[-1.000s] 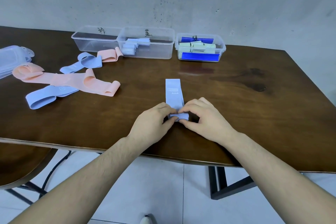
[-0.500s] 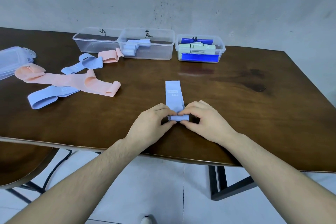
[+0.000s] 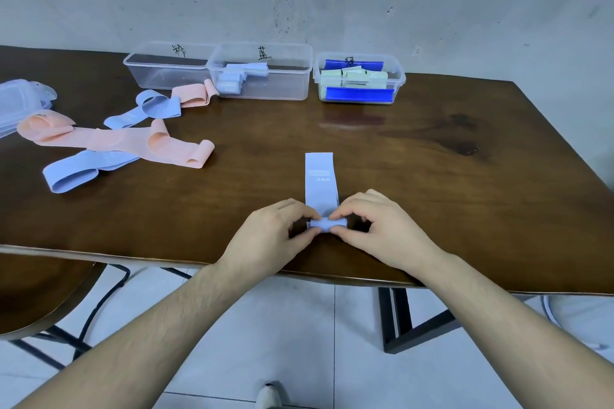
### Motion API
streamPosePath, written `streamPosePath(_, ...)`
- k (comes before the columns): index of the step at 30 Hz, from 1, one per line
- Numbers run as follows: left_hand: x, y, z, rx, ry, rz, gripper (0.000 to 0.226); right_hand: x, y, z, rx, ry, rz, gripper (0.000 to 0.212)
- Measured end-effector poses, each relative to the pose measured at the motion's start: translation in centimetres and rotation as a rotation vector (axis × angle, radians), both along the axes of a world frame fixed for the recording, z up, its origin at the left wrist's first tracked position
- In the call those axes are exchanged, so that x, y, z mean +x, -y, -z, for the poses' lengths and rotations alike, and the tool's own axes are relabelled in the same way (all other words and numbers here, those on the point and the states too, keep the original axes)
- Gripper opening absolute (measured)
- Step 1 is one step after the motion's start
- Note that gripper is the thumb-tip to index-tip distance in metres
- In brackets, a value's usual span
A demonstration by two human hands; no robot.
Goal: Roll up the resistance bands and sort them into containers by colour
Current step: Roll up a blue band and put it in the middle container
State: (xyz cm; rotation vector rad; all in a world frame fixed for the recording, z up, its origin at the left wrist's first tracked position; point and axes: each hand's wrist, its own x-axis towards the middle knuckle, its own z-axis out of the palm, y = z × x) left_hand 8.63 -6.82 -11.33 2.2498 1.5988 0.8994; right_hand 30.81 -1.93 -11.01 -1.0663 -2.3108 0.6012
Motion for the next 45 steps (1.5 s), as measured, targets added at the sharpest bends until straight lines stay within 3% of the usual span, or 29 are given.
streamPosePath(11,0.1,0.3,0.0,0.053,-0.006,-0.004,0.018,-0.2,-0.9,-0.1,-0.053,0.039,-0.016,0.016)
streamPosePath(18,0.1,-0.5,0.4,-0.004,-0.001,-0.064,0.023,-0.4,-0.6,0.5,0.102,0.035,0.028,0.026)
streamPosePath(27,0.1,-1.0,0.6,0.038,-0.018,-0.078,0.024,-0.4,-1.4,0.3,0.188,0.168,0.019,0.026)
streamPosePath(35,-0.2,-1.0,0.9,0.082,-0.092,-0.069,0.029,-0.5,-2.5,-0.3,0.064,0.195,-0.044,0.027)
streamPosePath(45,-0.2,-1.3,1.1,0.068,-0.102,-0.015,0.03,-0.2,-2.4,0.3,0.08,0.19,-0.052,0.037)
